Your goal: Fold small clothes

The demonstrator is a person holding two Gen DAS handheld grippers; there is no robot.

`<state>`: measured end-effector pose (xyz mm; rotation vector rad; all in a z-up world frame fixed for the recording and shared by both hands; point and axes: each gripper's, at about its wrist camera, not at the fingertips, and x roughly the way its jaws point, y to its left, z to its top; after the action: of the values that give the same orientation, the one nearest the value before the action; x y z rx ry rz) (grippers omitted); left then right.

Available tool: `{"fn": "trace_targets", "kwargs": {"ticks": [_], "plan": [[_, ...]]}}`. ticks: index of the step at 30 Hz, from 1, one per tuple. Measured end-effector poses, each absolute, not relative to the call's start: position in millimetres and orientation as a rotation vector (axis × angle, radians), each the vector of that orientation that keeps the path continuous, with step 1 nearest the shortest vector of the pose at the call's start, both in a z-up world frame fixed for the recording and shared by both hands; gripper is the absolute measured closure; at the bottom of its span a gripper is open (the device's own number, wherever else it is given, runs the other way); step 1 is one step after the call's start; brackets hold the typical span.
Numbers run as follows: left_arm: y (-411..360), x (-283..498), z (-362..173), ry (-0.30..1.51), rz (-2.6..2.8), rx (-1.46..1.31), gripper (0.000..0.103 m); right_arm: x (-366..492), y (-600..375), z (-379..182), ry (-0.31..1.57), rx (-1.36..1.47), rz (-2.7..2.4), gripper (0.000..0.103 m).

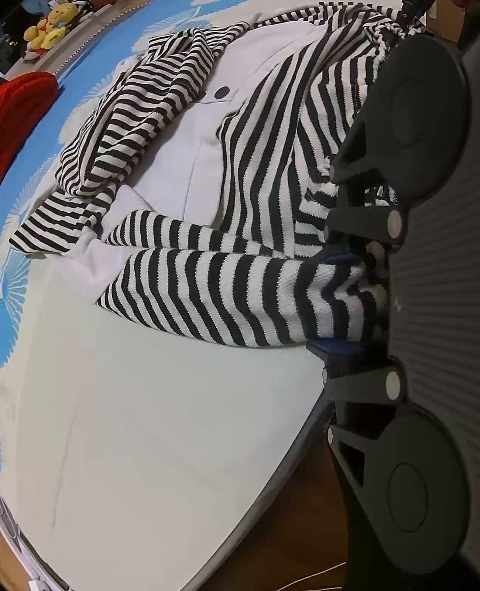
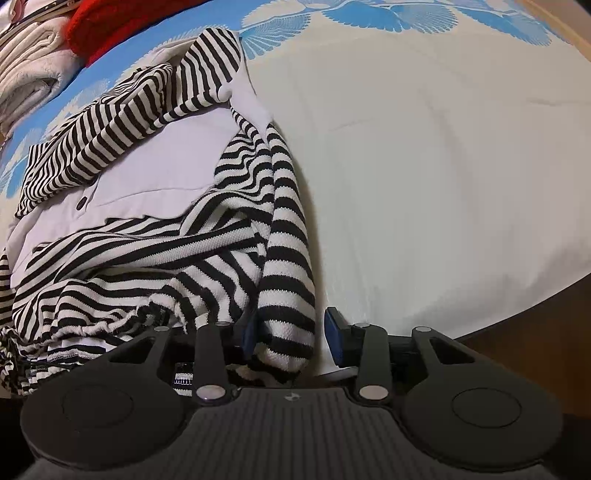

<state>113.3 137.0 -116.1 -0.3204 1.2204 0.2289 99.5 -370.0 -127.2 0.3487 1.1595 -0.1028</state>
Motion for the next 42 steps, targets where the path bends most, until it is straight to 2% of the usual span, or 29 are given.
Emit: {"fn": "trace_targets", "kwargs": {"ticks": [3,7,10,14,16,27,28,29,30,32,37,42], "plan": [[138.3,113.6,-117.0,1.220,0.228,-0.326,0.059,99.3,-370.3,-126.9,1.155,0.347,-0.097,0.065],[137.4,113.8,-117.5,1.219,0.216,-0.317,0.060,100.4,-365.9,-126.0,1.148,0.339,-0.069,0.080],[134.6,114.7,-117.9,1.221,0.196,-0.305,0.071,100.9,-362.3,-125.0,1.145,0.328,-0.050,0.091],[134.0,115.1,-117.7,1.222,0.184,-0.304,0.072,101.4,-363.7,-124.7,1.145,0.330,-0.045,0.091],[136.5,115.2,-118.3,1.222,0.189,-0.312,0.071,102.0,-363.7,-125.3,1.147,0.333,-0.044,0.086],[132.5,114.8,-122.0,1.231,0.184,-0.278,0.072,103.7,-357.6,-129.5,1.153,0.295,-0.034,0.080],[132.1,114.9,-121.9,1.229,0.179,-0.275,0.074,103.8,-357.0,-129.5,1.152,0.288,-0.034,0.083],[130.9,114.8,-121.5,1.225,0.172,-0.272,0.083,103.6,-356.4,-129.2,1.149,0.285,-0.031,0.084],[129.4,114.5,-120.9,1.219,0.160,-0.267,0.089,103.5,-356.1,-128.5,1.145,0.285,-0.028,0.090],[125.2,113.8,-118.9,1.207,0.146,-0.234,0.095,103.2,-356.0,-125.2,1.131,0.292,-0.021,0.095],[122.6,109.7,-99.3,1.130,0.103,-0.232,0.097,98.0,-361.7,-102.8,1.033,0.350,-0.016,0.097],[125.9,100.0,-52.0,1.022,0.011,-0.251,0.097,85.7,-377.6,-45.4,0.852,0.446,0.113,0.098]]}}
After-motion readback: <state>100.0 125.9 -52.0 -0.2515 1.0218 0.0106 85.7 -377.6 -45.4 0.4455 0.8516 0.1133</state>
